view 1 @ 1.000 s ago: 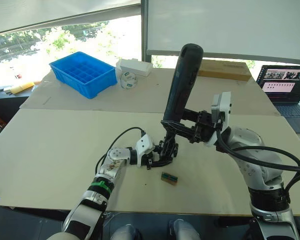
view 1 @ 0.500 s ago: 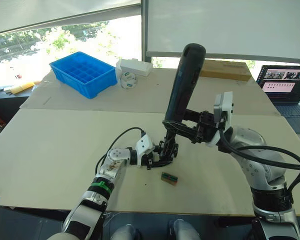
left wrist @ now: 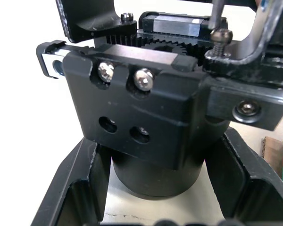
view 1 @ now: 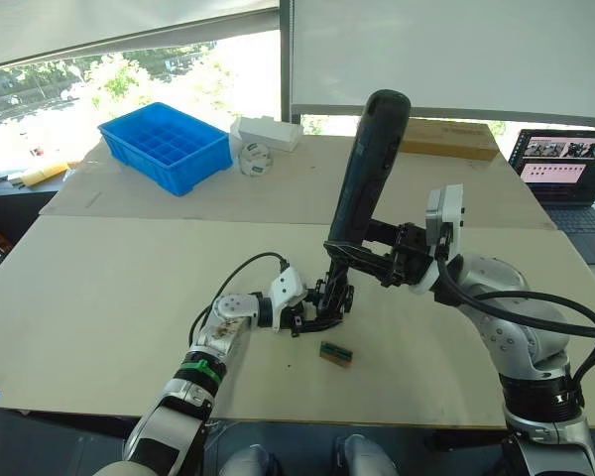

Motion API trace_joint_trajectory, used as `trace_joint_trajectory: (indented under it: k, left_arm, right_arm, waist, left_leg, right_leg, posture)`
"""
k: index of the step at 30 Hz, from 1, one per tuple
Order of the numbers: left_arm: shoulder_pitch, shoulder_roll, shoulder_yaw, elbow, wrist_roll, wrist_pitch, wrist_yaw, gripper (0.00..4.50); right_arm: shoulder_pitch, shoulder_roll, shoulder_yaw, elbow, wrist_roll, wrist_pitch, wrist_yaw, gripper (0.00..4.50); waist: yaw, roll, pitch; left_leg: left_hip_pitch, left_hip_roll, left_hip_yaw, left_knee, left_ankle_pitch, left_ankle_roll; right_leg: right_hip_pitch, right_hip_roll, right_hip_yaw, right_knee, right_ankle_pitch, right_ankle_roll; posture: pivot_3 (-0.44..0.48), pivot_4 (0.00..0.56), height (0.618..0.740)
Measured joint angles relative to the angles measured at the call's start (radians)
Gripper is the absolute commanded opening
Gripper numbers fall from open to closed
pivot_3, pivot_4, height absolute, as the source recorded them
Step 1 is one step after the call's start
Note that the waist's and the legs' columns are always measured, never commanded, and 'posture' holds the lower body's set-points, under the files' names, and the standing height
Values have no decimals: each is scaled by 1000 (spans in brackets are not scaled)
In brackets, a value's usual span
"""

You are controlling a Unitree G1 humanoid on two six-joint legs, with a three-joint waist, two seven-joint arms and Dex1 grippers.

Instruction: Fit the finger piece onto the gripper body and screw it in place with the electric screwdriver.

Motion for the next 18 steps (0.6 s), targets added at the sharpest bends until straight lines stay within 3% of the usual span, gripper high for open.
trace_joint_trajectory:
  k: [18]
  left_arm:
    - [0, -1, -1, 0, 0, 0, 0, 2358]
  right_arm:
    - [0, -6, 1, 0, -1, 0, 0, 1919]
  waist:
    - [0, 0, 0]
  left_leg:
    - [0, 0, 0, 0, 0, 0]
  right_leg:
    - [0, 0, 0, 0, 0, 0]
  posture:
    - [0, 150, 740]
